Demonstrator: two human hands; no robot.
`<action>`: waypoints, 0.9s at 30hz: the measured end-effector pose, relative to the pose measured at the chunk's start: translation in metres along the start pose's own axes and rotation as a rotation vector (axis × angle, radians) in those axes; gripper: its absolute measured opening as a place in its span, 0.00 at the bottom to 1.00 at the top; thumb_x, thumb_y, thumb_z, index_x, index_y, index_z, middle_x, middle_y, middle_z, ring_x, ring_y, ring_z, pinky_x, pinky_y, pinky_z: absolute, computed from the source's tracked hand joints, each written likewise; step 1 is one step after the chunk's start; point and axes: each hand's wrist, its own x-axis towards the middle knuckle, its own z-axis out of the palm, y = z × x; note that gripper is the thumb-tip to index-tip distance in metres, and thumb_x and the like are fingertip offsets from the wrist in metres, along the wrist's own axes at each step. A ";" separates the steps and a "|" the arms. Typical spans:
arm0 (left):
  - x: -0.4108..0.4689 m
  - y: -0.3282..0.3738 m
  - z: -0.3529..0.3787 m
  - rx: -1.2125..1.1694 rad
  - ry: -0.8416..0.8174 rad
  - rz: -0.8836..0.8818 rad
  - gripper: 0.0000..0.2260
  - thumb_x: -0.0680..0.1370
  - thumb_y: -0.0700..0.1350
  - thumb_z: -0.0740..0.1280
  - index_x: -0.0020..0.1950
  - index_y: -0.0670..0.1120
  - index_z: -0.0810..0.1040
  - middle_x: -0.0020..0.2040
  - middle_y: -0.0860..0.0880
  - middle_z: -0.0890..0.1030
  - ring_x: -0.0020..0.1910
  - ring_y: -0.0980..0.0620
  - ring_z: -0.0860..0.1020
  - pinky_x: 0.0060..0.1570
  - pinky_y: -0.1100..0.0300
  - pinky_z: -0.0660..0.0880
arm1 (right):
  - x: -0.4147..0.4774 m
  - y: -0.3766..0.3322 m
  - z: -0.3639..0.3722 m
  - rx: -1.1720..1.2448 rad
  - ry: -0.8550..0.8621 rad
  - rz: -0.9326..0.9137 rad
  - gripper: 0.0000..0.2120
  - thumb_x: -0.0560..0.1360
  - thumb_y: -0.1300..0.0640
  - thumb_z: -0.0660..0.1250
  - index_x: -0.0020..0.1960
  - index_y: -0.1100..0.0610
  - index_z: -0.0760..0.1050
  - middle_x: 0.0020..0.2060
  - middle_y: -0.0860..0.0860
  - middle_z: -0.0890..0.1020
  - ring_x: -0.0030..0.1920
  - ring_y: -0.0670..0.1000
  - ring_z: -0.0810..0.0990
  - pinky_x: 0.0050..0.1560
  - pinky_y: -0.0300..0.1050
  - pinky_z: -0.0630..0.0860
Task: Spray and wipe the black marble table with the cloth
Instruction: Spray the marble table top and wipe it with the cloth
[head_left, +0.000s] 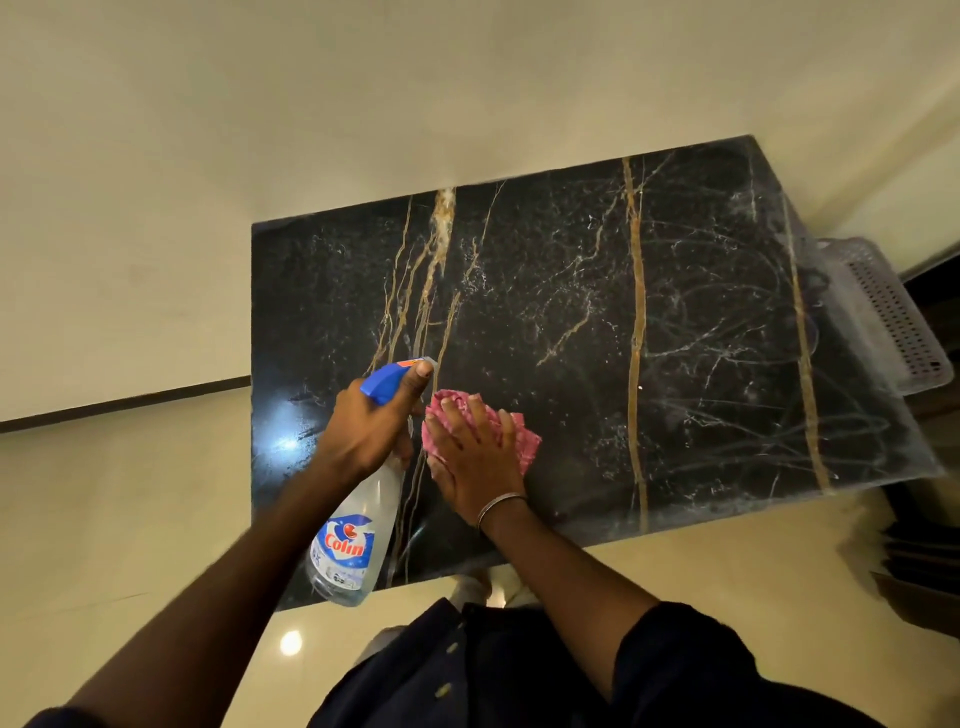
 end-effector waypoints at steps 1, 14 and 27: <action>-0.002 -0.002 0.002 -0.003 -0.004 -0.001 0.18 0.78 0.64 0.57 0.46 0.51 0.76 0.31 0.49 0.79 0.24 0.51 0.79 0.30 0.61 0.77 | -0.002 0.008 -0.002 -0.010 -0.008 -0.036 0.28 0.79 0.41 0.51 0.78 0.47 0.55 0.77 0.51 0.58 0.77 0.60 0.55 0.70 0.69 0.56; -0.018 0.001 0.010 -0.031 -0.030 0.036 0.19 0.80 0.60 0.57 0.44 0.47 0.75 0.32 0.48 0.78 0.23 0.54 0.77 0.27 0.66 0.76 | -0.060 0.134 -0.027 -0.100 0.059 0.418 0.28 0.79 0.41 0.50 0.78 0.45 0.54 0.78 0.50 0.57 0.77 0.59 0.54 0.71 0.67 0.56; -0.025 -0.018 0.002 -0.050 0.050 -0.005 0.22 0.76 0.69 0.56 0.50 0.54 0.76 0.42 0.41 0.83 0.26 0.49 0.80 0.29 0.61 0.78 | -0.066 -0.006 0.008 0.000 -0.023 0.079 0.31 0.80 0.41 0.49 0.80 0.49 0.46 0.79 0.53 0.49 0.78 0.63 0.45 0.72 0.70 0.47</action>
